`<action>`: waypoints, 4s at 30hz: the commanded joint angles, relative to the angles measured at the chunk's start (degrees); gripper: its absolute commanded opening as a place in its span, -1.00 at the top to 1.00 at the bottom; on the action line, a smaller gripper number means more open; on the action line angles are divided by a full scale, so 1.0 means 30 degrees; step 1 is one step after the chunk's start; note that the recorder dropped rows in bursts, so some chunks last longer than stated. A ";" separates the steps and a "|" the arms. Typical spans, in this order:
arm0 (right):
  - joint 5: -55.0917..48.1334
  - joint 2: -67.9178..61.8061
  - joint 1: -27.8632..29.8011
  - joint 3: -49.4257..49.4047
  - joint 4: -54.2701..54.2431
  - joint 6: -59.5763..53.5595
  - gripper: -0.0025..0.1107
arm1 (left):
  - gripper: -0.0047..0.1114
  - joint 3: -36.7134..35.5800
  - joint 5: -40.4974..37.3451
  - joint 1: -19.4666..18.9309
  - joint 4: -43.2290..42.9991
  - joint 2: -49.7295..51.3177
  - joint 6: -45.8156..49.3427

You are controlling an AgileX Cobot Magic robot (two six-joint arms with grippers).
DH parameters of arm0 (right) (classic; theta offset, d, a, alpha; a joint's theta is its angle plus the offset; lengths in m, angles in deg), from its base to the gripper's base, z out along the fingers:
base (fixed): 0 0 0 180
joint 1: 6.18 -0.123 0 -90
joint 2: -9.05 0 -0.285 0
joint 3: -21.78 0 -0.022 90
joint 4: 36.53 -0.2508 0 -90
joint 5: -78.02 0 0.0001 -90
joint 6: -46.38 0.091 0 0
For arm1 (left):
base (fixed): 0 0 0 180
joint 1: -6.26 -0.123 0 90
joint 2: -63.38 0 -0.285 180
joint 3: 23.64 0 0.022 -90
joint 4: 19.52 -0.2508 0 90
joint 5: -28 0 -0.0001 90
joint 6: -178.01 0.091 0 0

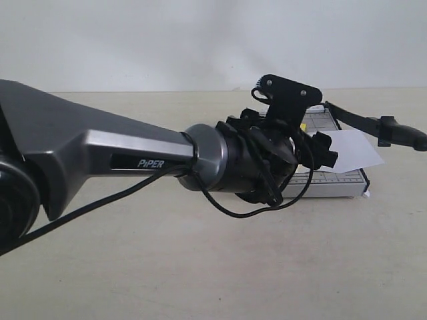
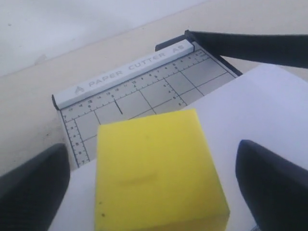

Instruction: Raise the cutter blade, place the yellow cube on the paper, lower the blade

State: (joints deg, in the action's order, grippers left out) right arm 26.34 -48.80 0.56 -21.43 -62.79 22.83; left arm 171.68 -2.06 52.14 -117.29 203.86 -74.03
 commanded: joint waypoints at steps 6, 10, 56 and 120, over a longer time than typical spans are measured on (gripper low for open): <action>0.0003 0.0065 0.0024 -0.0051 -0.0122 -0.0196 0.94 | -0.58 0.0066 -0.2161 0.0266 0.0475 -0.2631 0.0063; 0.0003 0.0065 0.0024 -0.0051 -0.0122 -0.0196 0.94 | -0.39 0.0030 -0.2346 0.0266 0.1554 -0.3723 0.0651; 0.6291 0.2532 0.0024 0.1108 0.2290 0.2285 0.93 | 0.84 -2.4558 0.7968 -0.6870 0.0089 -3.2828 0.8112; 0.2270 -1.4795 -0.2496 0.6378 0.1408 0.1648 0.96 | 0.84 -2.8521 0.1890 -0.6870 0.3477 -3.9144 0.8633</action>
State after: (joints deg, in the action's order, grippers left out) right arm 34.67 -90.67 -5.68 -1.78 -53.78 27.79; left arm 86.33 4.06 31.65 -107.16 86.77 -48.31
